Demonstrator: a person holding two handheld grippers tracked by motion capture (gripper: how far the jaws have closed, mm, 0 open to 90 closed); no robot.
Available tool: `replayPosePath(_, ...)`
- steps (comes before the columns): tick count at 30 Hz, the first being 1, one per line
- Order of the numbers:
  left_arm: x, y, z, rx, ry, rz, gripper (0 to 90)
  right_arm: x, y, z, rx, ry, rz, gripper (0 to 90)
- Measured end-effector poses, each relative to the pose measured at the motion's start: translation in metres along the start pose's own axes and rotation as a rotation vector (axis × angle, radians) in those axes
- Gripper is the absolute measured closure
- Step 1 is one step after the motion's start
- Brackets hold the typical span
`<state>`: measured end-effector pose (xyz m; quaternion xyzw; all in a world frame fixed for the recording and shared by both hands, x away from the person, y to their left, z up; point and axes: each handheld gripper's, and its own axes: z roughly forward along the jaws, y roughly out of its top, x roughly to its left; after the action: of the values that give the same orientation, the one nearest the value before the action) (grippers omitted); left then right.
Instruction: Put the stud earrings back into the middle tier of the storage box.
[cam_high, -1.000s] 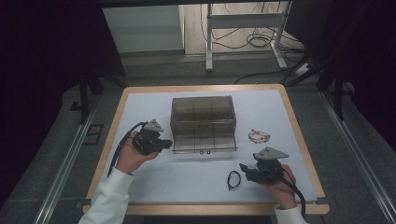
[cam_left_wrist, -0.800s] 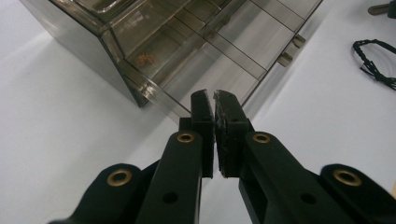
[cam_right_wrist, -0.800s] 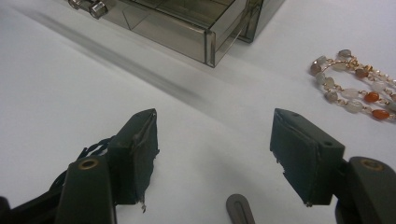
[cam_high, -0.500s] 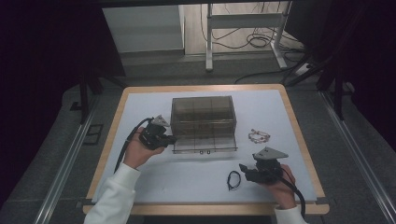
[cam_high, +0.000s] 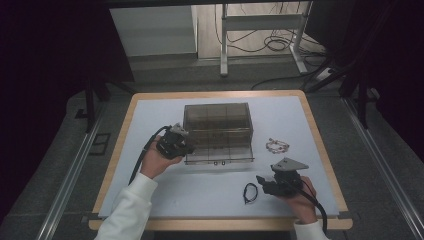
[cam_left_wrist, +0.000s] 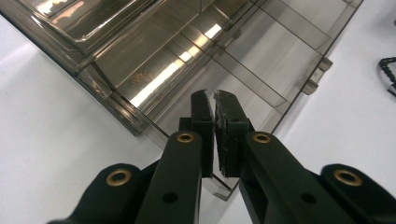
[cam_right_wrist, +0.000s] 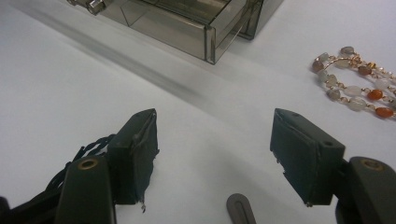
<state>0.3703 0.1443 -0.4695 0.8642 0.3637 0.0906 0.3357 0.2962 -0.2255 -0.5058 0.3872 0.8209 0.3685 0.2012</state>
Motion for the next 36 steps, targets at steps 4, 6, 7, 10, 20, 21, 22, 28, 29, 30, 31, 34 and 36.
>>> replayPosePath(4,0.001,-0.001,0.004,-0.001,0.0,-0.007,86.6,0.001,0.0,0.001,0.003,-0.001,-0.001,32.0)
replayPosePath(6,0.002,-0.001,0.005,0.005,0.0,-0.01,86.6,0.001,0.0,0.001,0.003,-0.001,-0.001,32.0)
replayPosePath(7,0.002,-0.002,0.006,0.003,0.001,-0.013,86.6,0.001,0.0,0.002,0.004,-0.001,-0.001,32.0)
replayPosePath(10,0.002,-0.003,0.007,0.002,0.001,-0.016,86.4,0.001,-0.001,0.002,0.004,-0.001,-0.001,32.0)
replayPosePath(20,0.001,-0.004,-0.005,-0.049,0.009,-0.01,67.8,0.001,-0.001,0.001,0.004,-0.003,0.0,31.9)
replayPosePath(21,0.002,-0.005,-0.007,-0.059,0.011,-0.012,65.4,0.001,0.0,0.001,0.004,-0.002,-0.001,32.0)
replayPosePath(22,0.002,-0.006,-0.01,-0.065,0.013,-0.012,63.5,0.001,0.0,0.001,0.003,-0.002,-0.002,32.0)
replayPosePath(28,0.001,-0.016,-0.025,-0.105,0.021,-0.019,53.3,0.0,-0.001,0.0,0.003,-0.005,-0.001,31.9)
replayPosePath(29,0.001,-0.018,-0.027,-0.111,0.02,-0.019,52.4,0.0,-0.001,0.001,0.004,-0.005,0.0,31.9)
replayPosePath(30,0.001,-0.019,-0.029,-0.115,0.021,-0.012,51.9,0.001,-0.001,0.001,0.005,-0.004,0.0,32.0)
replayPosePath(31,-0.001,-0.021,-0.031,-0.119,0.02,-0.02,51.5,0.001,-0.001,0.001,0.006,-0.004,-0.002,31.9)
replayPosePath(34,-0.003,-0.027,-0.035,-0.126,0.017,-0.014,50.0,0.002,0.0,0.002,0.007,-0.004,-0.005,31.8)
replayPosePath(36,-0.005,-0.03,-0.037,-0.127,0.02,-0.003,48.9,0.002,0.0,0.001,0.006,-0.004,-0.004,31.8)
